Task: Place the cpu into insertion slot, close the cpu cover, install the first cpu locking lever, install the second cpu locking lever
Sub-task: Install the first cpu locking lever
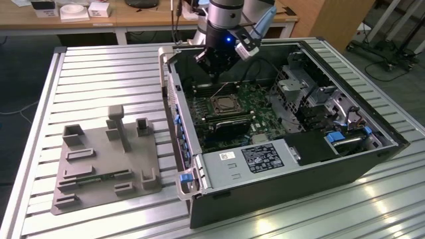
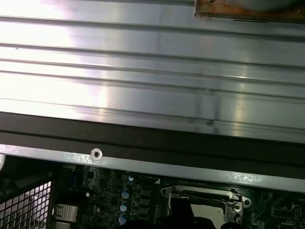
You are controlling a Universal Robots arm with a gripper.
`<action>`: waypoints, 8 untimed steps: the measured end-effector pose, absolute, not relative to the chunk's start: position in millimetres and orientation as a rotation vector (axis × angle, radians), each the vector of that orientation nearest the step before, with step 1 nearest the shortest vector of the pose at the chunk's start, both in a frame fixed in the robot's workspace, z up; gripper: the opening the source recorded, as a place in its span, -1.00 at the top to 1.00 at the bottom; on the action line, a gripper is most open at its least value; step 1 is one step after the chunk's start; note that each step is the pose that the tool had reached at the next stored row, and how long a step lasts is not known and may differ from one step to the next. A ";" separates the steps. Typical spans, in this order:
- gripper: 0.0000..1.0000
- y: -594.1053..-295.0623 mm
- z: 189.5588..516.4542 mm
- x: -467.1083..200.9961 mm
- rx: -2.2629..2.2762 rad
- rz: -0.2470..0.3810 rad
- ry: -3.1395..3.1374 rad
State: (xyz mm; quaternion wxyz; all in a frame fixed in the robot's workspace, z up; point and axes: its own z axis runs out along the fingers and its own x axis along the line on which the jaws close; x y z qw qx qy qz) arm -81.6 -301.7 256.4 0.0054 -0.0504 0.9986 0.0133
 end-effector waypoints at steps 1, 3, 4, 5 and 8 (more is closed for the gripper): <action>0.80 -301.6 256.2 -79.5 -0.158 0.042 3.127; 0.80 -301.4 255.7 -76.0 -0.158 0.042 3.127; 0.80 -301.4 255.3 -74.4 -0.158 0.042 3.126; 0.80 -301.3 254.8 -72.9 -0.158 0.043 3.126; 0.80 -301.3 251.7 -67.8 -0.158 0.048 3.126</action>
